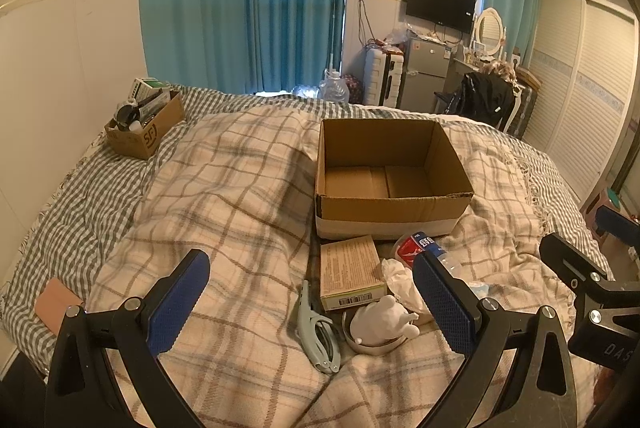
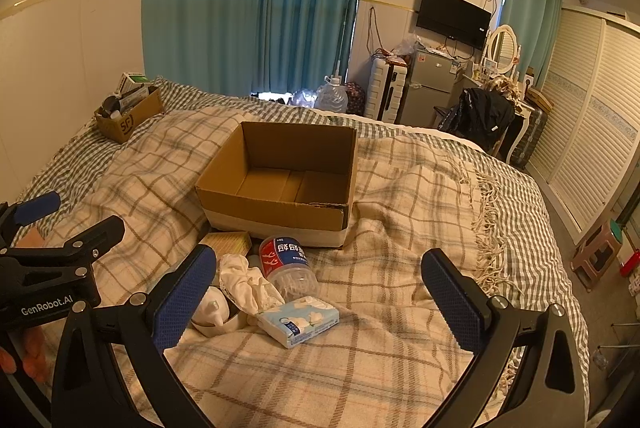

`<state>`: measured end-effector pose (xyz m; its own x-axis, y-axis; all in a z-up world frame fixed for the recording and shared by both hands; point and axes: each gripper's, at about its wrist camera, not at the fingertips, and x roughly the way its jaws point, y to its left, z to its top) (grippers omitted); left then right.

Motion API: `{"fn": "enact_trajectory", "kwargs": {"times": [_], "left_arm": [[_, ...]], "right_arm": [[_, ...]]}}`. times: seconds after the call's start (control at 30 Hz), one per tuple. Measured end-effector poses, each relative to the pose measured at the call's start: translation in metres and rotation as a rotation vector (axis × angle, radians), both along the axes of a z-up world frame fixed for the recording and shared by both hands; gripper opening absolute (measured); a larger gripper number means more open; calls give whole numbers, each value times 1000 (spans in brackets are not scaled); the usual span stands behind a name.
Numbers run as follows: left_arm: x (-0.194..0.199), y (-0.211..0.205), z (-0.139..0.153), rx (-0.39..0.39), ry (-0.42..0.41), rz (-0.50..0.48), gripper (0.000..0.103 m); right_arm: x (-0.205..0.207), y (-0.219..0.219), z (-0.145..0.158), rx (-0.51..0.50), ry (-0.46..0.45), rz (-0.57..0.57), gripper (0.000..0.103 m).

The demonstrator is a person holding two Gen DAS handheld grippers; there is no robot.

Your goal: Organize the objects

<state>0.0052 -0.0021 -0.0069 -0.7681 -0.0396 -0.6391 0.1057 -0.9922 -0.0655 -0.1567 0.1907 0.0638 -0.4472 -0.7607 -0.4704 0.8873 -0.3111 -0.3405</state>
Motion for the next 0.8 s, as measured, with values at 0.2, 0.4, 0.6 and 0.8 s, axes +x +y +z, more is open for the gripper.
{"fn": "enact_trajectory", "kwargs": {"times": [0.2, 0.4, 0.6, 0.8], "left_arm": [[0, 2, 0, 0, 0, 12, 103], [-1, 9, 4, 10, 4, 85, 103], [-9, 12, -2, 63, -21, 371, 103], [-26, 22, -28, 84, -114, 352, 103]], "right_arm": [[-1, 2, 3, -4, 8, 0, 103], [-3, 5, 8, -10, 22, -7, 102], [-12, 8, 10, -9, 19, -26, 103], [-30, 6, -1, 21, -3, -53, 103]]}}
